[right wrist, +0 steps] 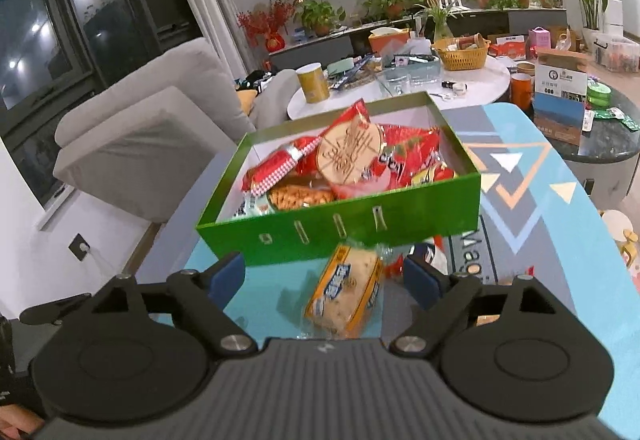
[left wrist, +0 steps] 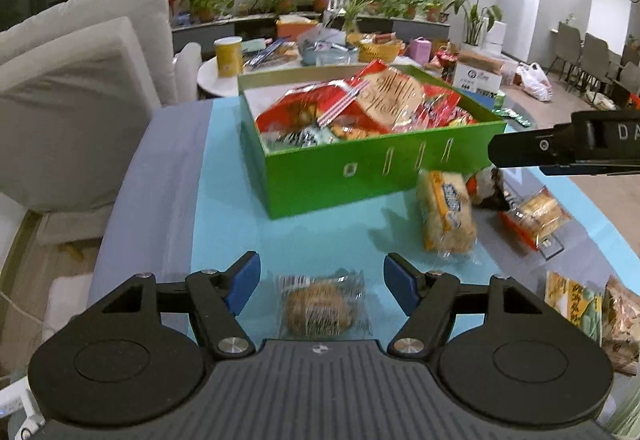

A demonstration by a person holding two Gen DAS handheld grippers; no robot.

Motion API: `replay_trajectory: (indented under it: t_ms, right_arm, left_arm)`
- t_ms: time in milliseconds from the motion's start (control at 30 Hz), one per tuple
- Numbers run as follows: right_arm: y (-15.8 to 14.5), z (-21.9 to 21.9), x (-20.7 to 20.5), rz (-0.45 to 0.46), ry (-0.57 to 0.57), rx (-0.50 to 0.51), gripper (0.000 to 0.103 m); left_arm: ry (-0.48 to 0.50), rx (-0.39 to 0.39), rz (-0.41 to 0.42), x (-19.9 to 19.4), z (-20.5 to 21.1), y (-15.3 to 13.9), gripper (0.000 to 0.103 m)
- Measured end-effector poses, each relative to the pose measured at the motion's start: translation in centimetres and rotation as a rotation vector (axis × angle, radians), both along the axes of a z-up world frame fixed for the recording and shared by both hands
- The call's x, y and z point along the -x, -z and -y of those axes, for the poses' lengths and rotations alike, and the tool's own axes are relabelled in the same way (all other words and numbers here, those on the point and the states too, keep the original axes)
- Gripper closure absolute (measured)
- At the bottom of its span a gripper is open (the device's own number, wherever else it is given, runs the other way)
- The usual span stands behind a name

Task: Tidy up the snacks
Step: 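Withdraw the right tool and move it to the yellow-labeled sachima pack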

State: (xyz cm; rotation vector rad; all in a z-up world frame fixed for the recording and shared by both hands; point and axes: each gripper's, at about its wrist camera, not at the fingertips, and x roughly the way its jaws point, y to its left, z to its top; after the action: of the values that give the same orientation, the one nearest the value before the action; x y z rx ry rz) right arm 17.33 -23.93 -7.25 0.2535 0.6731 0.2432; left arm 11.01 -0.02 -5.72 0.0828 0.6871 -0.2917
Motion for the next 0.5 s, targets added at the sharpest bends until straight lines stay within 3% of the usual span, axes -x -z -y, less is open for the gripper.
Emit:
replay_trajectory:
  t_ms: [500]
  right_arm:
    - [1.9, -0.9, 1.7, -0.016, 0.002, 0.066, 0.057]
  left_arm:
    - [-0.022, -0.047, -0.05, 0.7, 0.5, 1.7, 0.033]
